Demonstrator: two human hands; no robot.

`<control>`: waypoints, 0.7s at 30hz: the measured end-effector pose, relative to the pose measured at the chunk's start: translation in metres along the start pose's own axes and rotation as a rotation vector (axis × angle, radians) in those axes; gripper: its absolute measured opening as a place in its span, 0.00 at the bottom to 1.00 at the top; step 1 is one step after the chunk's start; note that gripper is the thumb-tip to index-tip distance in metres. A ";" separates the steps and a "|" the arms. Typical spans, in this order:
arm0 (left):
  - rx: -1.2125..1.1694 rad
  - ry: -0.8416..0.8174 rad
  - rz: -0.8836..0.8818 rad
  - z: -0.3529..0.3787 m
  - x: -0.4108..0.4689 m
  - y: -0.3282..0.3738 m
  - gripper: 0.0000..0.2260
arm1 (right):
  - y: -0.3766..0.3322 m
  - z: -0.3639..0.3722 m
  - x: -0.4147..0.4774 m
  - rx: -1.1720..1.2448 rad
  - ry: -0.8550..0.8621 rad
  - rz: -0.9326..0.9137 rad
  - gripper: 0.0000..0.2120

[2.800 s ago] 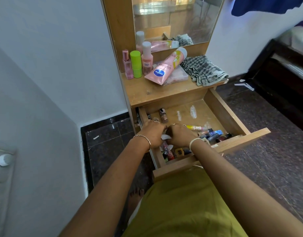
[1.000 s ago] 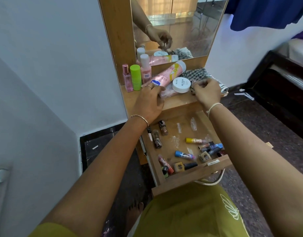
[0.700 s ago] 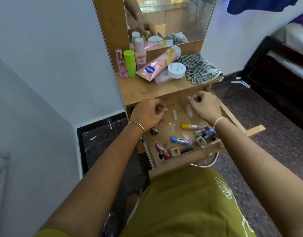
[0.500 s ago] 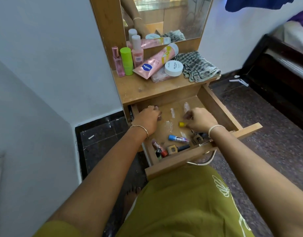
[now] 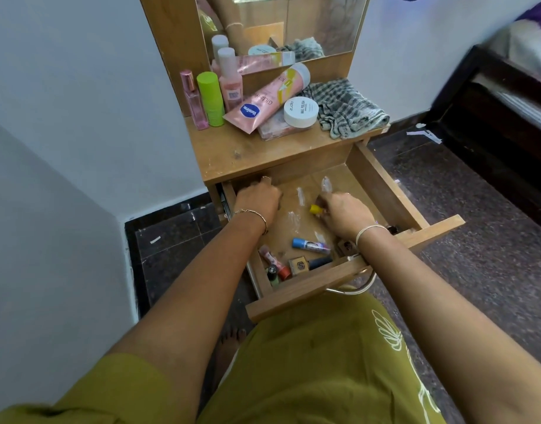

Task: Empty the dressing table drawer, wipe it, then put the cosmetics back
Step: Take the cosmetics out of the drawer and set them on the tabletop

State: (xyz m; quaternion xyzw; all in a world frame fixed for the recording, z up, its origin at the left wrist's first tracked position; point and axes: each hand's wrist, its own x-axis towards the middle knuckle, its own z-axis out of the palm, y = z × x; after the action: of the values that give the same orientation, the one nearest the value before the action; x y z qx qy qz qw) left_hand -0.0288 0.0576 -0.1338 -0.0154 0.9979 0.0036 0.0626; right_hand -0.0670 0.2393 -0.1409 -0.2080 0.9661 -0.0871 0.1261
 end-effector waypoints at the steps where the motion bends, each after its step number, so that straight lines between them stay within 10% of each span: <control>1: 0.023 0.001 0.009 0.001 0.002 0.000 0.12 | 0.000 0.000 0.000 0.025 0.024 -0.007 0.10; 8: 0.040 0.032 0.078 -0.001 0.005 -0.003 0.13 | 0.003 -0.005 0.001 0.266 0.167 0.049 0.14; 21: -1.029 0.106 0.026 -0.016 -0.019 -0.010 0.14 | -0.002 -0.030 -0.013 1.006 0.396 0.220 0.11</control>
State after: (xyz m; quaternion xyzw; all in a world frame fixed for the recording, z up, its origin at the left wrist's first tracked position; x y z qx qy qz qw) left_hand -0.0120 0.0483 -0.1154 -0.0318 0.8688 0.4942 -0.0039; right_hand -0.0629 0.2467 -0.1089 0.0003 0.8266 -0.5617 0.0339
